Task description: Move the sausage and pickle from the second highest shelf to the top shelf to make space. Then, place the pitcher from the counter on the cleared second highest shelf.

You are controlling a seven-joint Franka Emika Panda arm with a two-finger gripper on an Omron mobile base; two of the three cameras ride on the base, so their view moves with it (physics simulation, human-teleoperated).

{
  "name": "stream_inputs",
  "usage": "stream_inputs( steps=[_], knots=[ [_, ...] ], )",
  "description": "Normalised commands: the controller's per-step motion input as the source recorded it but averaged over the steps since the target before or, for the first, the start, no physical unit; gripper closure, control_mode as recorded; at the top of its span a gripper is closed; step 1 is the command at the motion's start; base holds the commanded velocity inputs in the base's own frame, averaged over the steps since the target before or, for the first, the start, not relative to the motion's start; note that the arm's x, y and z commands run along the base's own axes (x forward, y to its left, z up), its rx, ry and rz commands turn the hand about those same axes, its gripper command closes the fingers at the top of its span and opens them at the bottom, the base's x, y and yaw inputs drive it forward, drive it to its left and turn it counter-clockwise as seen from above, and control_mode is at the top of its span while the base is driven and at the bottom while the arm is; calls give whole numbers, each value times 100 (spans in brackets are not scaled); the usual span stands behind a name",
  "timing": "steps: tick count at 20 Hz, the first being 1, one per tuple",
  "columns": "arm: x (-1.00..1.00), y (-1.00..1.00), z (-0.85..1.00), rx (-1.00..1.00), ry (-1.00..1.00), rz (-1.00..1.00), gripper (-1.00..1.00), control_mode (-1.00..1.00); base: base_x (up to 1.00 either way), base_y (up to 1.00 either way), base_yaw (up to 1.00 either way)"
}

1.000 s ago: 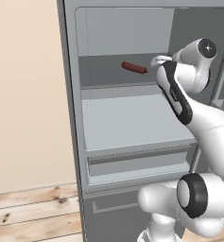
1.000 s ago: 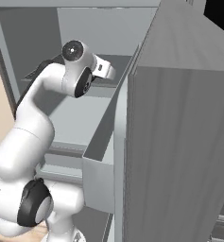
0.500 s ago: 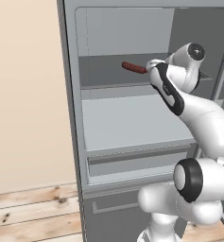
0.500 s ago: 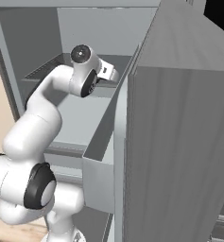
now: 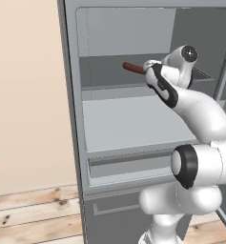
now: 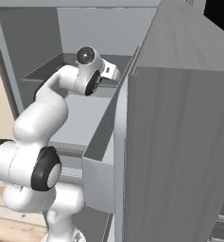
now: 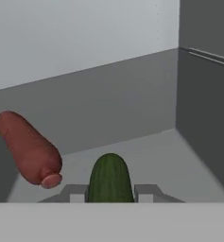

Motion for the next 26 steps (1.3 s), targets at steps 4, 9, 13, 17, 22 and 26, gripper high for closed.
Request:
stream_inputs(
  steps=[4,9,13,17,22,26],
  knots=[
    [62,0,-12,0,0,0,100,-100,0,0,0],
    [53,0,-17,0,0,0,-100,-100,0,0,0],
    [11,0,-10,0,-13,0,-100,-100,0,0,0],
    [2,0,3,0,-10,0,-100,-100,0,0,0],
    [-28,0,31,-1,-8,2,-100,-100,0,0,0],
    [-89,1,47,-5,-4,11,-100,-100,0,0,0]
  ],
)
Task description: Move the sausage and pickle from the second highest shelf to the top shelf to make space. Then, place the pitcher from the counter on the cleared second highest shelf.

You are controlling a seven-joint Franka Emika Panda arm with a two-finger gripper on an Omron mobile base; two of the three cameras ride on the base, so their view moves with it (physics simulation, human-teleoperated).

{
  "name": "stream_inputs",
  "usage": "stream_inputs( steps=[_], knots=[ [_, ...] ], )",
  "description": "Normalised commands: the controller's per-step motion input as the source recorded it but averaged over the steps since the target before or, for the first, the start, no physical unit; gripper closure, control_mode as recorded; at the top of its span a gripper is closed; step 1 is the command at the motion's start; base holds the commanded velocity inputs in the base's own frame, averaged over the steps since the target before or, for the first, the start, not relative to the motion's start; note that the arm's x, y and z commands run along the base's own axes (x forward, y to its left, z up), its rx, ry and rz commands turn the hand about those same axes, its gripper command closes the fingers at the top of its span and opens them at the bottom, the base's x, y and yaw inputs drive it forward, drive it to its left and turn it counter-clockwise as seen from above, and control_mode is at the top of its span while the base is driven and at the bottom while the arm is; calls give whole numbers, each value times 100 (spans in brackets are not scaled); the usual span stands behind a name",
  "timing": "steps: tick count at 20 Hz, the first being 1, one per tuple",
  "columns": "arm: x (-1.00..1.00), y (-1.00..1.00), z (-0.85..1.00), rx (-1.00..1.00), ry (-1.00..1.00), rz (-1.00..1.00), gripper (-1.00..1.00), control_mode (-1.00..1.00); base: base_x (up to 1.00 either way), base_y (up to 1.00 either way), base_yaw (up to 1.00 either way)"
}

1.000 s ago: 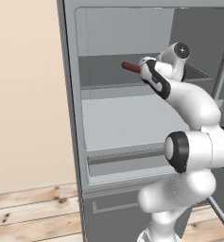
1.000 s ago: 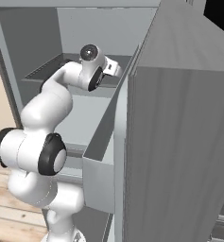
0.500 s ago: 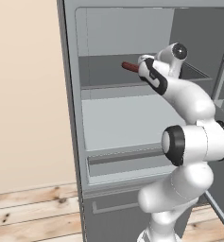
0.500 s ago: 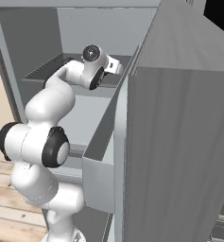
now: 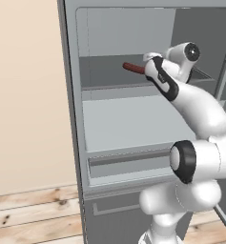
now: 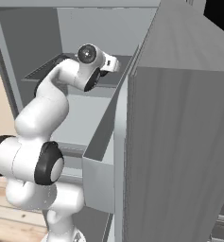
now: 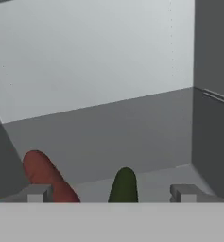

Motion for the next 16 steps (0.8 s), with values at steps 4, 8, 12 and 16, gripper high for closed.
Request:
stream_inputs(
  steps=[4,8,12,16],
  knots=[
    [-100,23,27,-11,-2,16,-100,-100,0,0,0],
    [-100,48,2,-13,0,7,-100,-100,0,0,0],
    [-100,29,10,-3,2,0,-100,-100,0,0,0],
    [-100,17,21,-1,2,0,-100,-100,0,0,0]
  ],
)
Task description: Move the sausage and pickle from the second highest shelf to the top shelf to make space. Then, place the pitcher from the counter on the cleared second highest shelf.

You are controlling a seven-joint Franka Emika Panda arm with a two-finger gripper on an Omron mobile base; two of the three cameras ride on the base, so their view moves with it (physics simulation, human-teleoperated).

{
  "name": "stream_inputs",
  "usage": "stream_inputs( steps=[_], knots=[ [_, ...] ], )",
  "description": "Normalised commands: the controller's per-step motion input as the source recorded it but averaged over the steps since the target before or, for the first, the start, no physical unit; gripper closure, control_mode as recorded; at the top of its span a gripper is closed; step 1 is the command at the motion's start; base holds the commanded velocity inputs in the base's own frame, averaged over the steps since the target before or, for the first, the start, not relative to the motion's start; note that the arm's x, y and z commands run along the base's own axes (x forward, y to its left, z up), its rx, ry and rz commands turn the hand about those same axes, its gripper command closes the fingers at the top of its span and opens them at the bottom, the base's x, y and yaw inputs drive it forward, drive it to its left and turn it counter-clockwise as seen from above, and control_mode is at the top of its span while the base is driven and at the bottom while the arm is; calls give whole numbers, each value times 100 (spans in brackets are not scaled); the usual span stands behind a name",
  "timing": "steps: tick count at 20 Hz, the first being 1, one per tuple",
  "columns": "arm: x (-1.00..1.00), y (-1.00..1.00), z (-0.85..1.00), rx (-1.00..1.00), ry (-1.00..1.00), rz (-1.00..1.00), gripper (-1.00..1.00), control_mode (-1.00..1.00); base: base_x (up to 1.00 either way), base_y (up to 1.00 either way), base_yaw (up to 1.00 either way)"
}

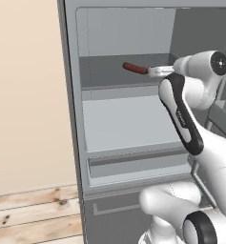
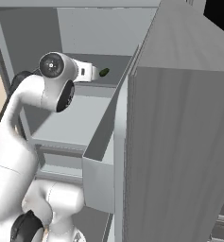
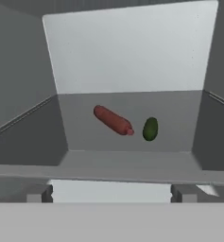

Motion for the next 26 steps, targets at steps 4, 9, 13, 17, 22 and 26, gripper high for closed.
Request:
stream_inputs(
  steps=[4,9,13,17,22,26],
  knots=[
    [-100,6,3,-4,0,0,-100,-100,0,0,0],
    [-100,5,-16,-8,8,0,-100,-100,0,0,0],
    [-90,22,-23,-12,24,0,-100,-100,0,0,0],
    [-78,23,-39,-14,28,-3,-100,-100,0,0,0],
    [-55,6,-11,-4,7,0,-100,-100,0,0,0],
    [-38,0,-28,0,0,7,-100,-100,0,0,0]
  ],
)
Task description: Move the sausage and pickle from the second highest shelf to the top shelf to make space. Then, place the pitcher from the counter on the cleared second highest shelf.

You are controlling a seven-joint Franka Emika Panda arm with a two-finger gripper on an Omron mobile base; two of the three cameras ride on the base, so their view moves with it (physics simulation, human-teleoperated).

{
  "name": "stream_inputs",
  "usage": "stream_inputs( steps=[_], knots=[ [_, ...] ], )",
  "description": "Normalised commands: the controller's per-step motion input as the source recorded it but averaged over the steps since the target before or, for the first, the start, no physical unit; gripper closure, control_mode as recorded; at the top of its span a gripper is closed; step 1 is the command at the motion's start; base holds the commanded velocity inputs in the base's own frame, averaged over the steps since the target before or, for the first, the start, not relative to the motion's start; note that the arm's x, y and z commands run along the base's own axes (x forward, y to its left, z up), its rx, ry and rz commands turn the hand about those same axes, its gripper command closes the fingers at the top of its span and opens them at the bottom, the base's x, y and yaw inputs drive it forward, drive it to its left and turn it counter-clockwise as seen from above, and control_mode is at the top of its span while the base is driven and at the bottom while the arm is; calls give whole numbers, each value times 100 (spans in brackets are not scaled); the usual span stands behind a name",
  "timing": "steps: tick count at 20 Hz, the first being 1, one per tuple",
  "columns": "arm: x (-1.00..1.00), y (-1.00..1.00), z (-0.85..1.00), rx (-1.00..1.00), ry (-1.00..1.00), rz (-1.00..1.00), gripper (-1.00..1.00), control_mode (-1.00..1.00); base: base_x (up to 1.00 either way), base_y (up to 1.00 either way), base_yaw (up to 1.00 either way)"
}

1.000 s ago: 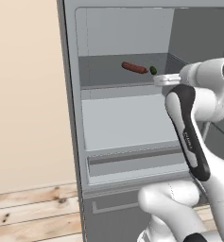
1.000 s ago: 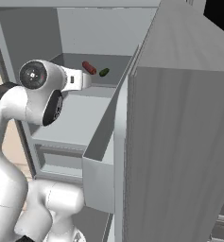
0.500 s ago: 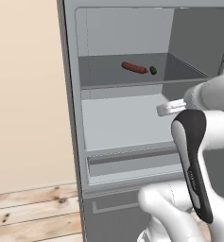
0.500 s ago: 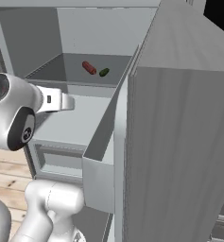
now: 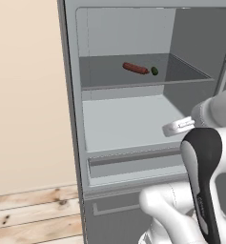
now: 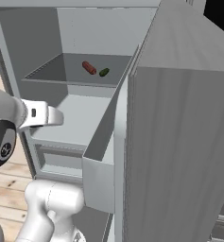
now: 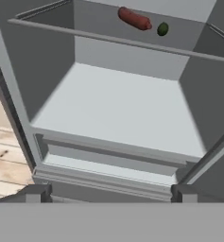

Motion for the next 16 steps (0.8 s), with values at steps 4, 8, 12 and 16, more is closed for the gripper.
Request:
stream_inputs(
  steps=[4,8,12,16],
  knots=[
    [-22,0,-37,0,0,7,-100,-100,0,0,0],
    [-1,0,-25,0,0,3,-100,-100,0,0,0],
    [3,0,0,0,0,0,-100,-100,0,0,0],
    [0,0,0,0,0,0,-100,100,0,3,-6]
  ],
)
